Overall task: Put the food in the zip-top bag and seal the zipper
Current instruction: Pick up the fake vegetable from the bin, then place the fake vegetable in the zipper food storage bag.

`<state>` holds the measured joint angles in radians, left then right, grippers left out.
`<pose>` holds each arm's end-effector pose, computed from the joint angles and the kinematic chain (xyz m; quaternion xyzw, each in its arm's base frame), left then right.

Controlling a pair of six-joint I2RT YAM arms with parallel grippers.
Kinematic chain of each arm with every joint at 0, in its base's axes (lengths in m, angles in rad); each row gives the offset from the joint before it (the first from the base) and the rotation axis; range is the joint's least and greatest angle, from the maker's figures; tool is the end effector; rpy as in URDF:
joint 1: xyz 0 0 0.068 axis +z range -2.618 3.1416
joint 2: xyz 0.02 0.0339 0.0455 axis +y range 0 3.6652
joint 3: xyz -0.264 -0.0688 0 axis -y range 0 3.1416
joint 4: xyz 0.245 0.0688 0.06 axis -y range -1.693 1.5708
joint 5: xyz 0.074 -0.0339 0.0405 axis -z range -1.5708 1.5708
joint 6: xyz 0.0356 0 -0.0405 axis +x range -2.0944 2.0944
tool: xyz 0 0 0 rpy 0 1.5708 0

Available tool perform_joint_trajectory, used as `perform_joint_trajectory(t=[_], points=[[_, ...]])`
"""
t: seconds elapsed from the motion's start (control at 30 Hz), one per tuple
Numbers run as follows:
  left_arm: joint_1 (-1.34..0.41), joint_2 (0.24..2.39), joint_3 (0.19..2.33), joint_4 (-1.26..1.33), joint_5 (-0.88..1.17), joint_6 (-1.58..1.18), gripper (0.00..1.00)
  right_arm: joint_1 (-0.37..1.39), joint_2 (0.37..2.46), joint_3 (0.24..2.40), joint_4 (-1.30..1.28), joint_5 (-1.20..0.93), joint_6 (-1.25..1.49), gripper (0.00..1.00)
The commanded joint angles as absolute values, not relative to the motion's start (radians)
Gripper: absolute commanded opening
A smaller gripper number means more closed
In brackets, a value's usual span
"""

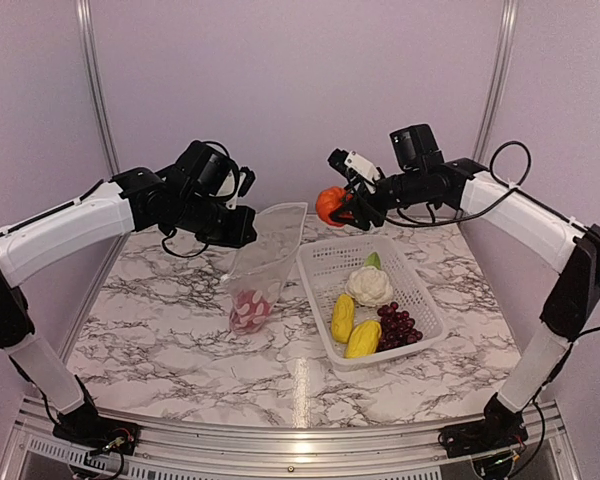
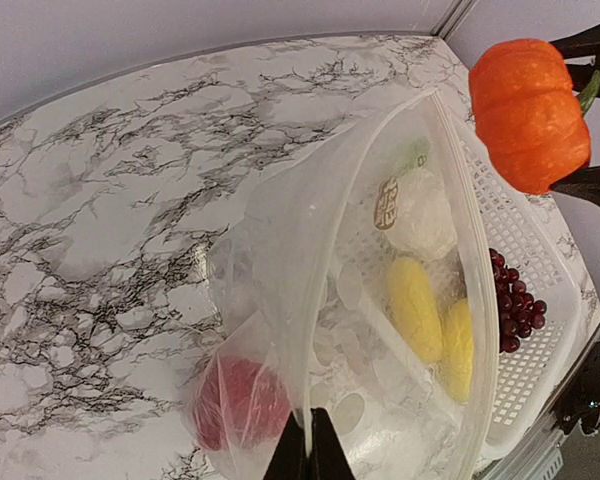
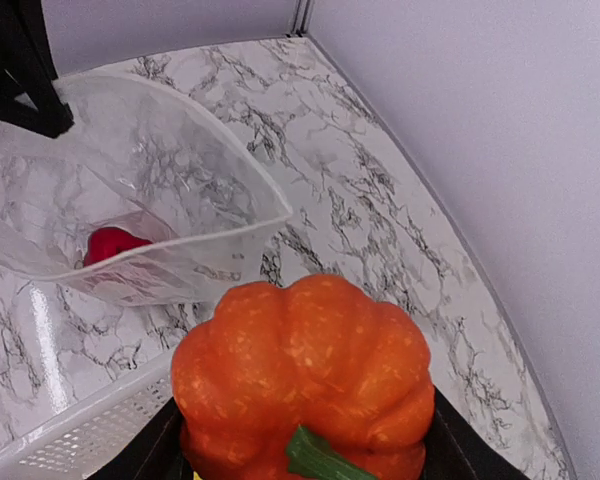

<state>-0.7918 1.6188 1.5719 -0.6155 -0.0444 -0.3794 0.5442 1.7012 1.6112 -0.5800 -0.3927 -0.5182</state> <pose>0.2587 -0.2598 0.3583 0.1744 0.8814 -0.2258 0.3766 0.3245 0.2123 0.3466 -0.5205 0.7183 0.1812 0.4246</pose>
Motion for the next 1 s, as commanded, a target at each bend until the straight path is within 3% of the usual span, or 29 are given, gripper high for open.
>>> perform_joint_trajectory(t=[0.0,0.33,0.67,0.97], points=[[-0.788,1.642,1.605,-0.596,-0.025,-0.389,0.00,0.590,1.673,1.709,-0.592,-0.542,-0.470,0.54],[-0.788,1.640,1.614,-0.594,-0.015,-0.397,0.00,0.748,1.792,1.849,-0.578,-0.568,-0.484,0.55],[-0.786,1.612,1.607,-0.591,-0.027,-0.415,0.00,0.753,1.819,1.727,-0.467,-0.578,-0.477,0.61],[-0.781,1.609,1.598,-0.588,-0.029,-0.418,0.00,0.753,1.804,1.706,-0.500,-0.519,-0.480,0.89]])
